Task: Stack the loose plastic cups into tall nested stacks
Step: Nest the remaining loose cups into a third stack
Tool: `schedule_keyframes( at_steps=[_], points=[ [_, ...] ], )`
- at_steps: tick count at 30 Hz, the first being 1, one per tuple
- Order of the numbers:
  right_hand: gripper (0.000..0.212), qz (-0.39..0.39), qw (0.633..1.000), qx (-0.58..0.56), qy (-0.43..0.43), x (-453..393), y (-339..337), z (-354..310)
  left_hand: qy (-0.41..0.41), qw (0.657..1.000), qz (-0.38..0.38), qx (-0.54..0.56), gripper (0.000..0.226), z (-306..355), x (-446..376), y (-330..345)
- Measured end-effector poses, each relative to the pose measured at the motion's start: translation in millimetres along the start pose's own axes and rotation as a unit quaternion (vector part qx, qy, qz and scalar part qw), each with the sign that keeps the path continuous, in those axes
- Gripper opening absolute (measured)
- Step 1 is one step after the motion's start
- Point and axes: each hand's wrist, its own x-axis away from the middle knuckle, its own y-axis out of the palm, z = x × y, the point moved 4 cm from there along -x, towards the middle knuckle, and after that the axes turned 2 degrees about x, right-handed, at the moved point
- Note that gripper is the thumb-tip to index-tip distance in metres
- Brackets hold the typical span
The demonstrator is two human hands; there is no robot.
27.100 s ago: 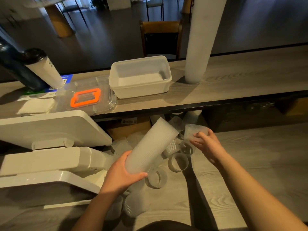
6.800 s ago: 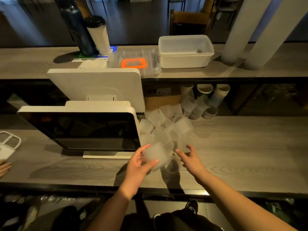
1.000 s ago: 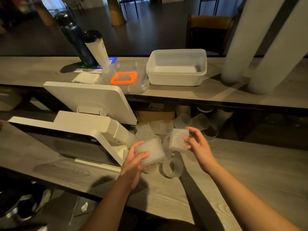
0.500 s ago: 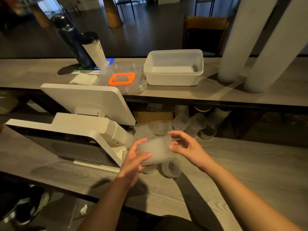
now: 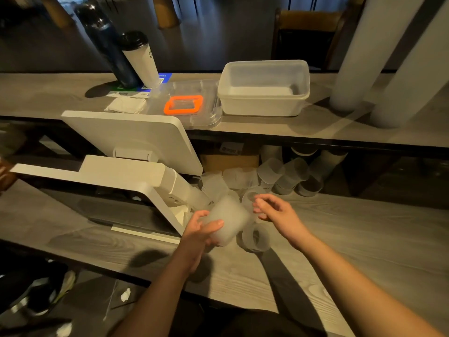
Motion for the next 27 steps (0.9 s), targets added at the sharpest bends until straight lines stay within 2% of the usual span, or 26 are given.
schedule_keyframes(
  at_steps=[2,3,7,9,14,22,27],
  points=[
    [0.029,0.069,0.995,0.078,0.003,-2.3,-7.4,12.0,0.007,1.0,0.013,0.012,0.084,-2.3,-2.3,-5.8],
    [0.037,0.075,0.989,0.13,0.015,-1.7,-8.3,18.6,0.011,1.0,0.016,0.015,0.085,-3.4,-3.2,-9.0],
    [0.091,-0.022,0.947,0.305,0.099,6.0,5.8,52.9,0.01,1.0,0.011,0.004,0.084,-6.9,-6.1,-19.1],
    [0.102,-0.046,0.933,0.338,0.113,8.3,13.8,64.8,0.011,1.0,0.01,-0.01,0.079,-7.5,-7.6,-22.8],
    [0.088,-0.018,0.931,0.344,0.121,3.1,12.4,72.2,0.018,1.0,0.01,-0.023,0.088,-4.2,-11.4,-27.9],
    [0.083,-0.058,0.945,0.278,0.161,-13.0,-20.5,56.9,0.029,0.999,-0.011,-0.03,0.093,2.8,-17.0,-17.4],
    [0.075,-0.044,0.96,0.242,0.134,-10.5,-37.2,36.0,0.022,0.998,-0.025,-0.059,0.094,2.7,-19.8,-6.8]
  ],
)
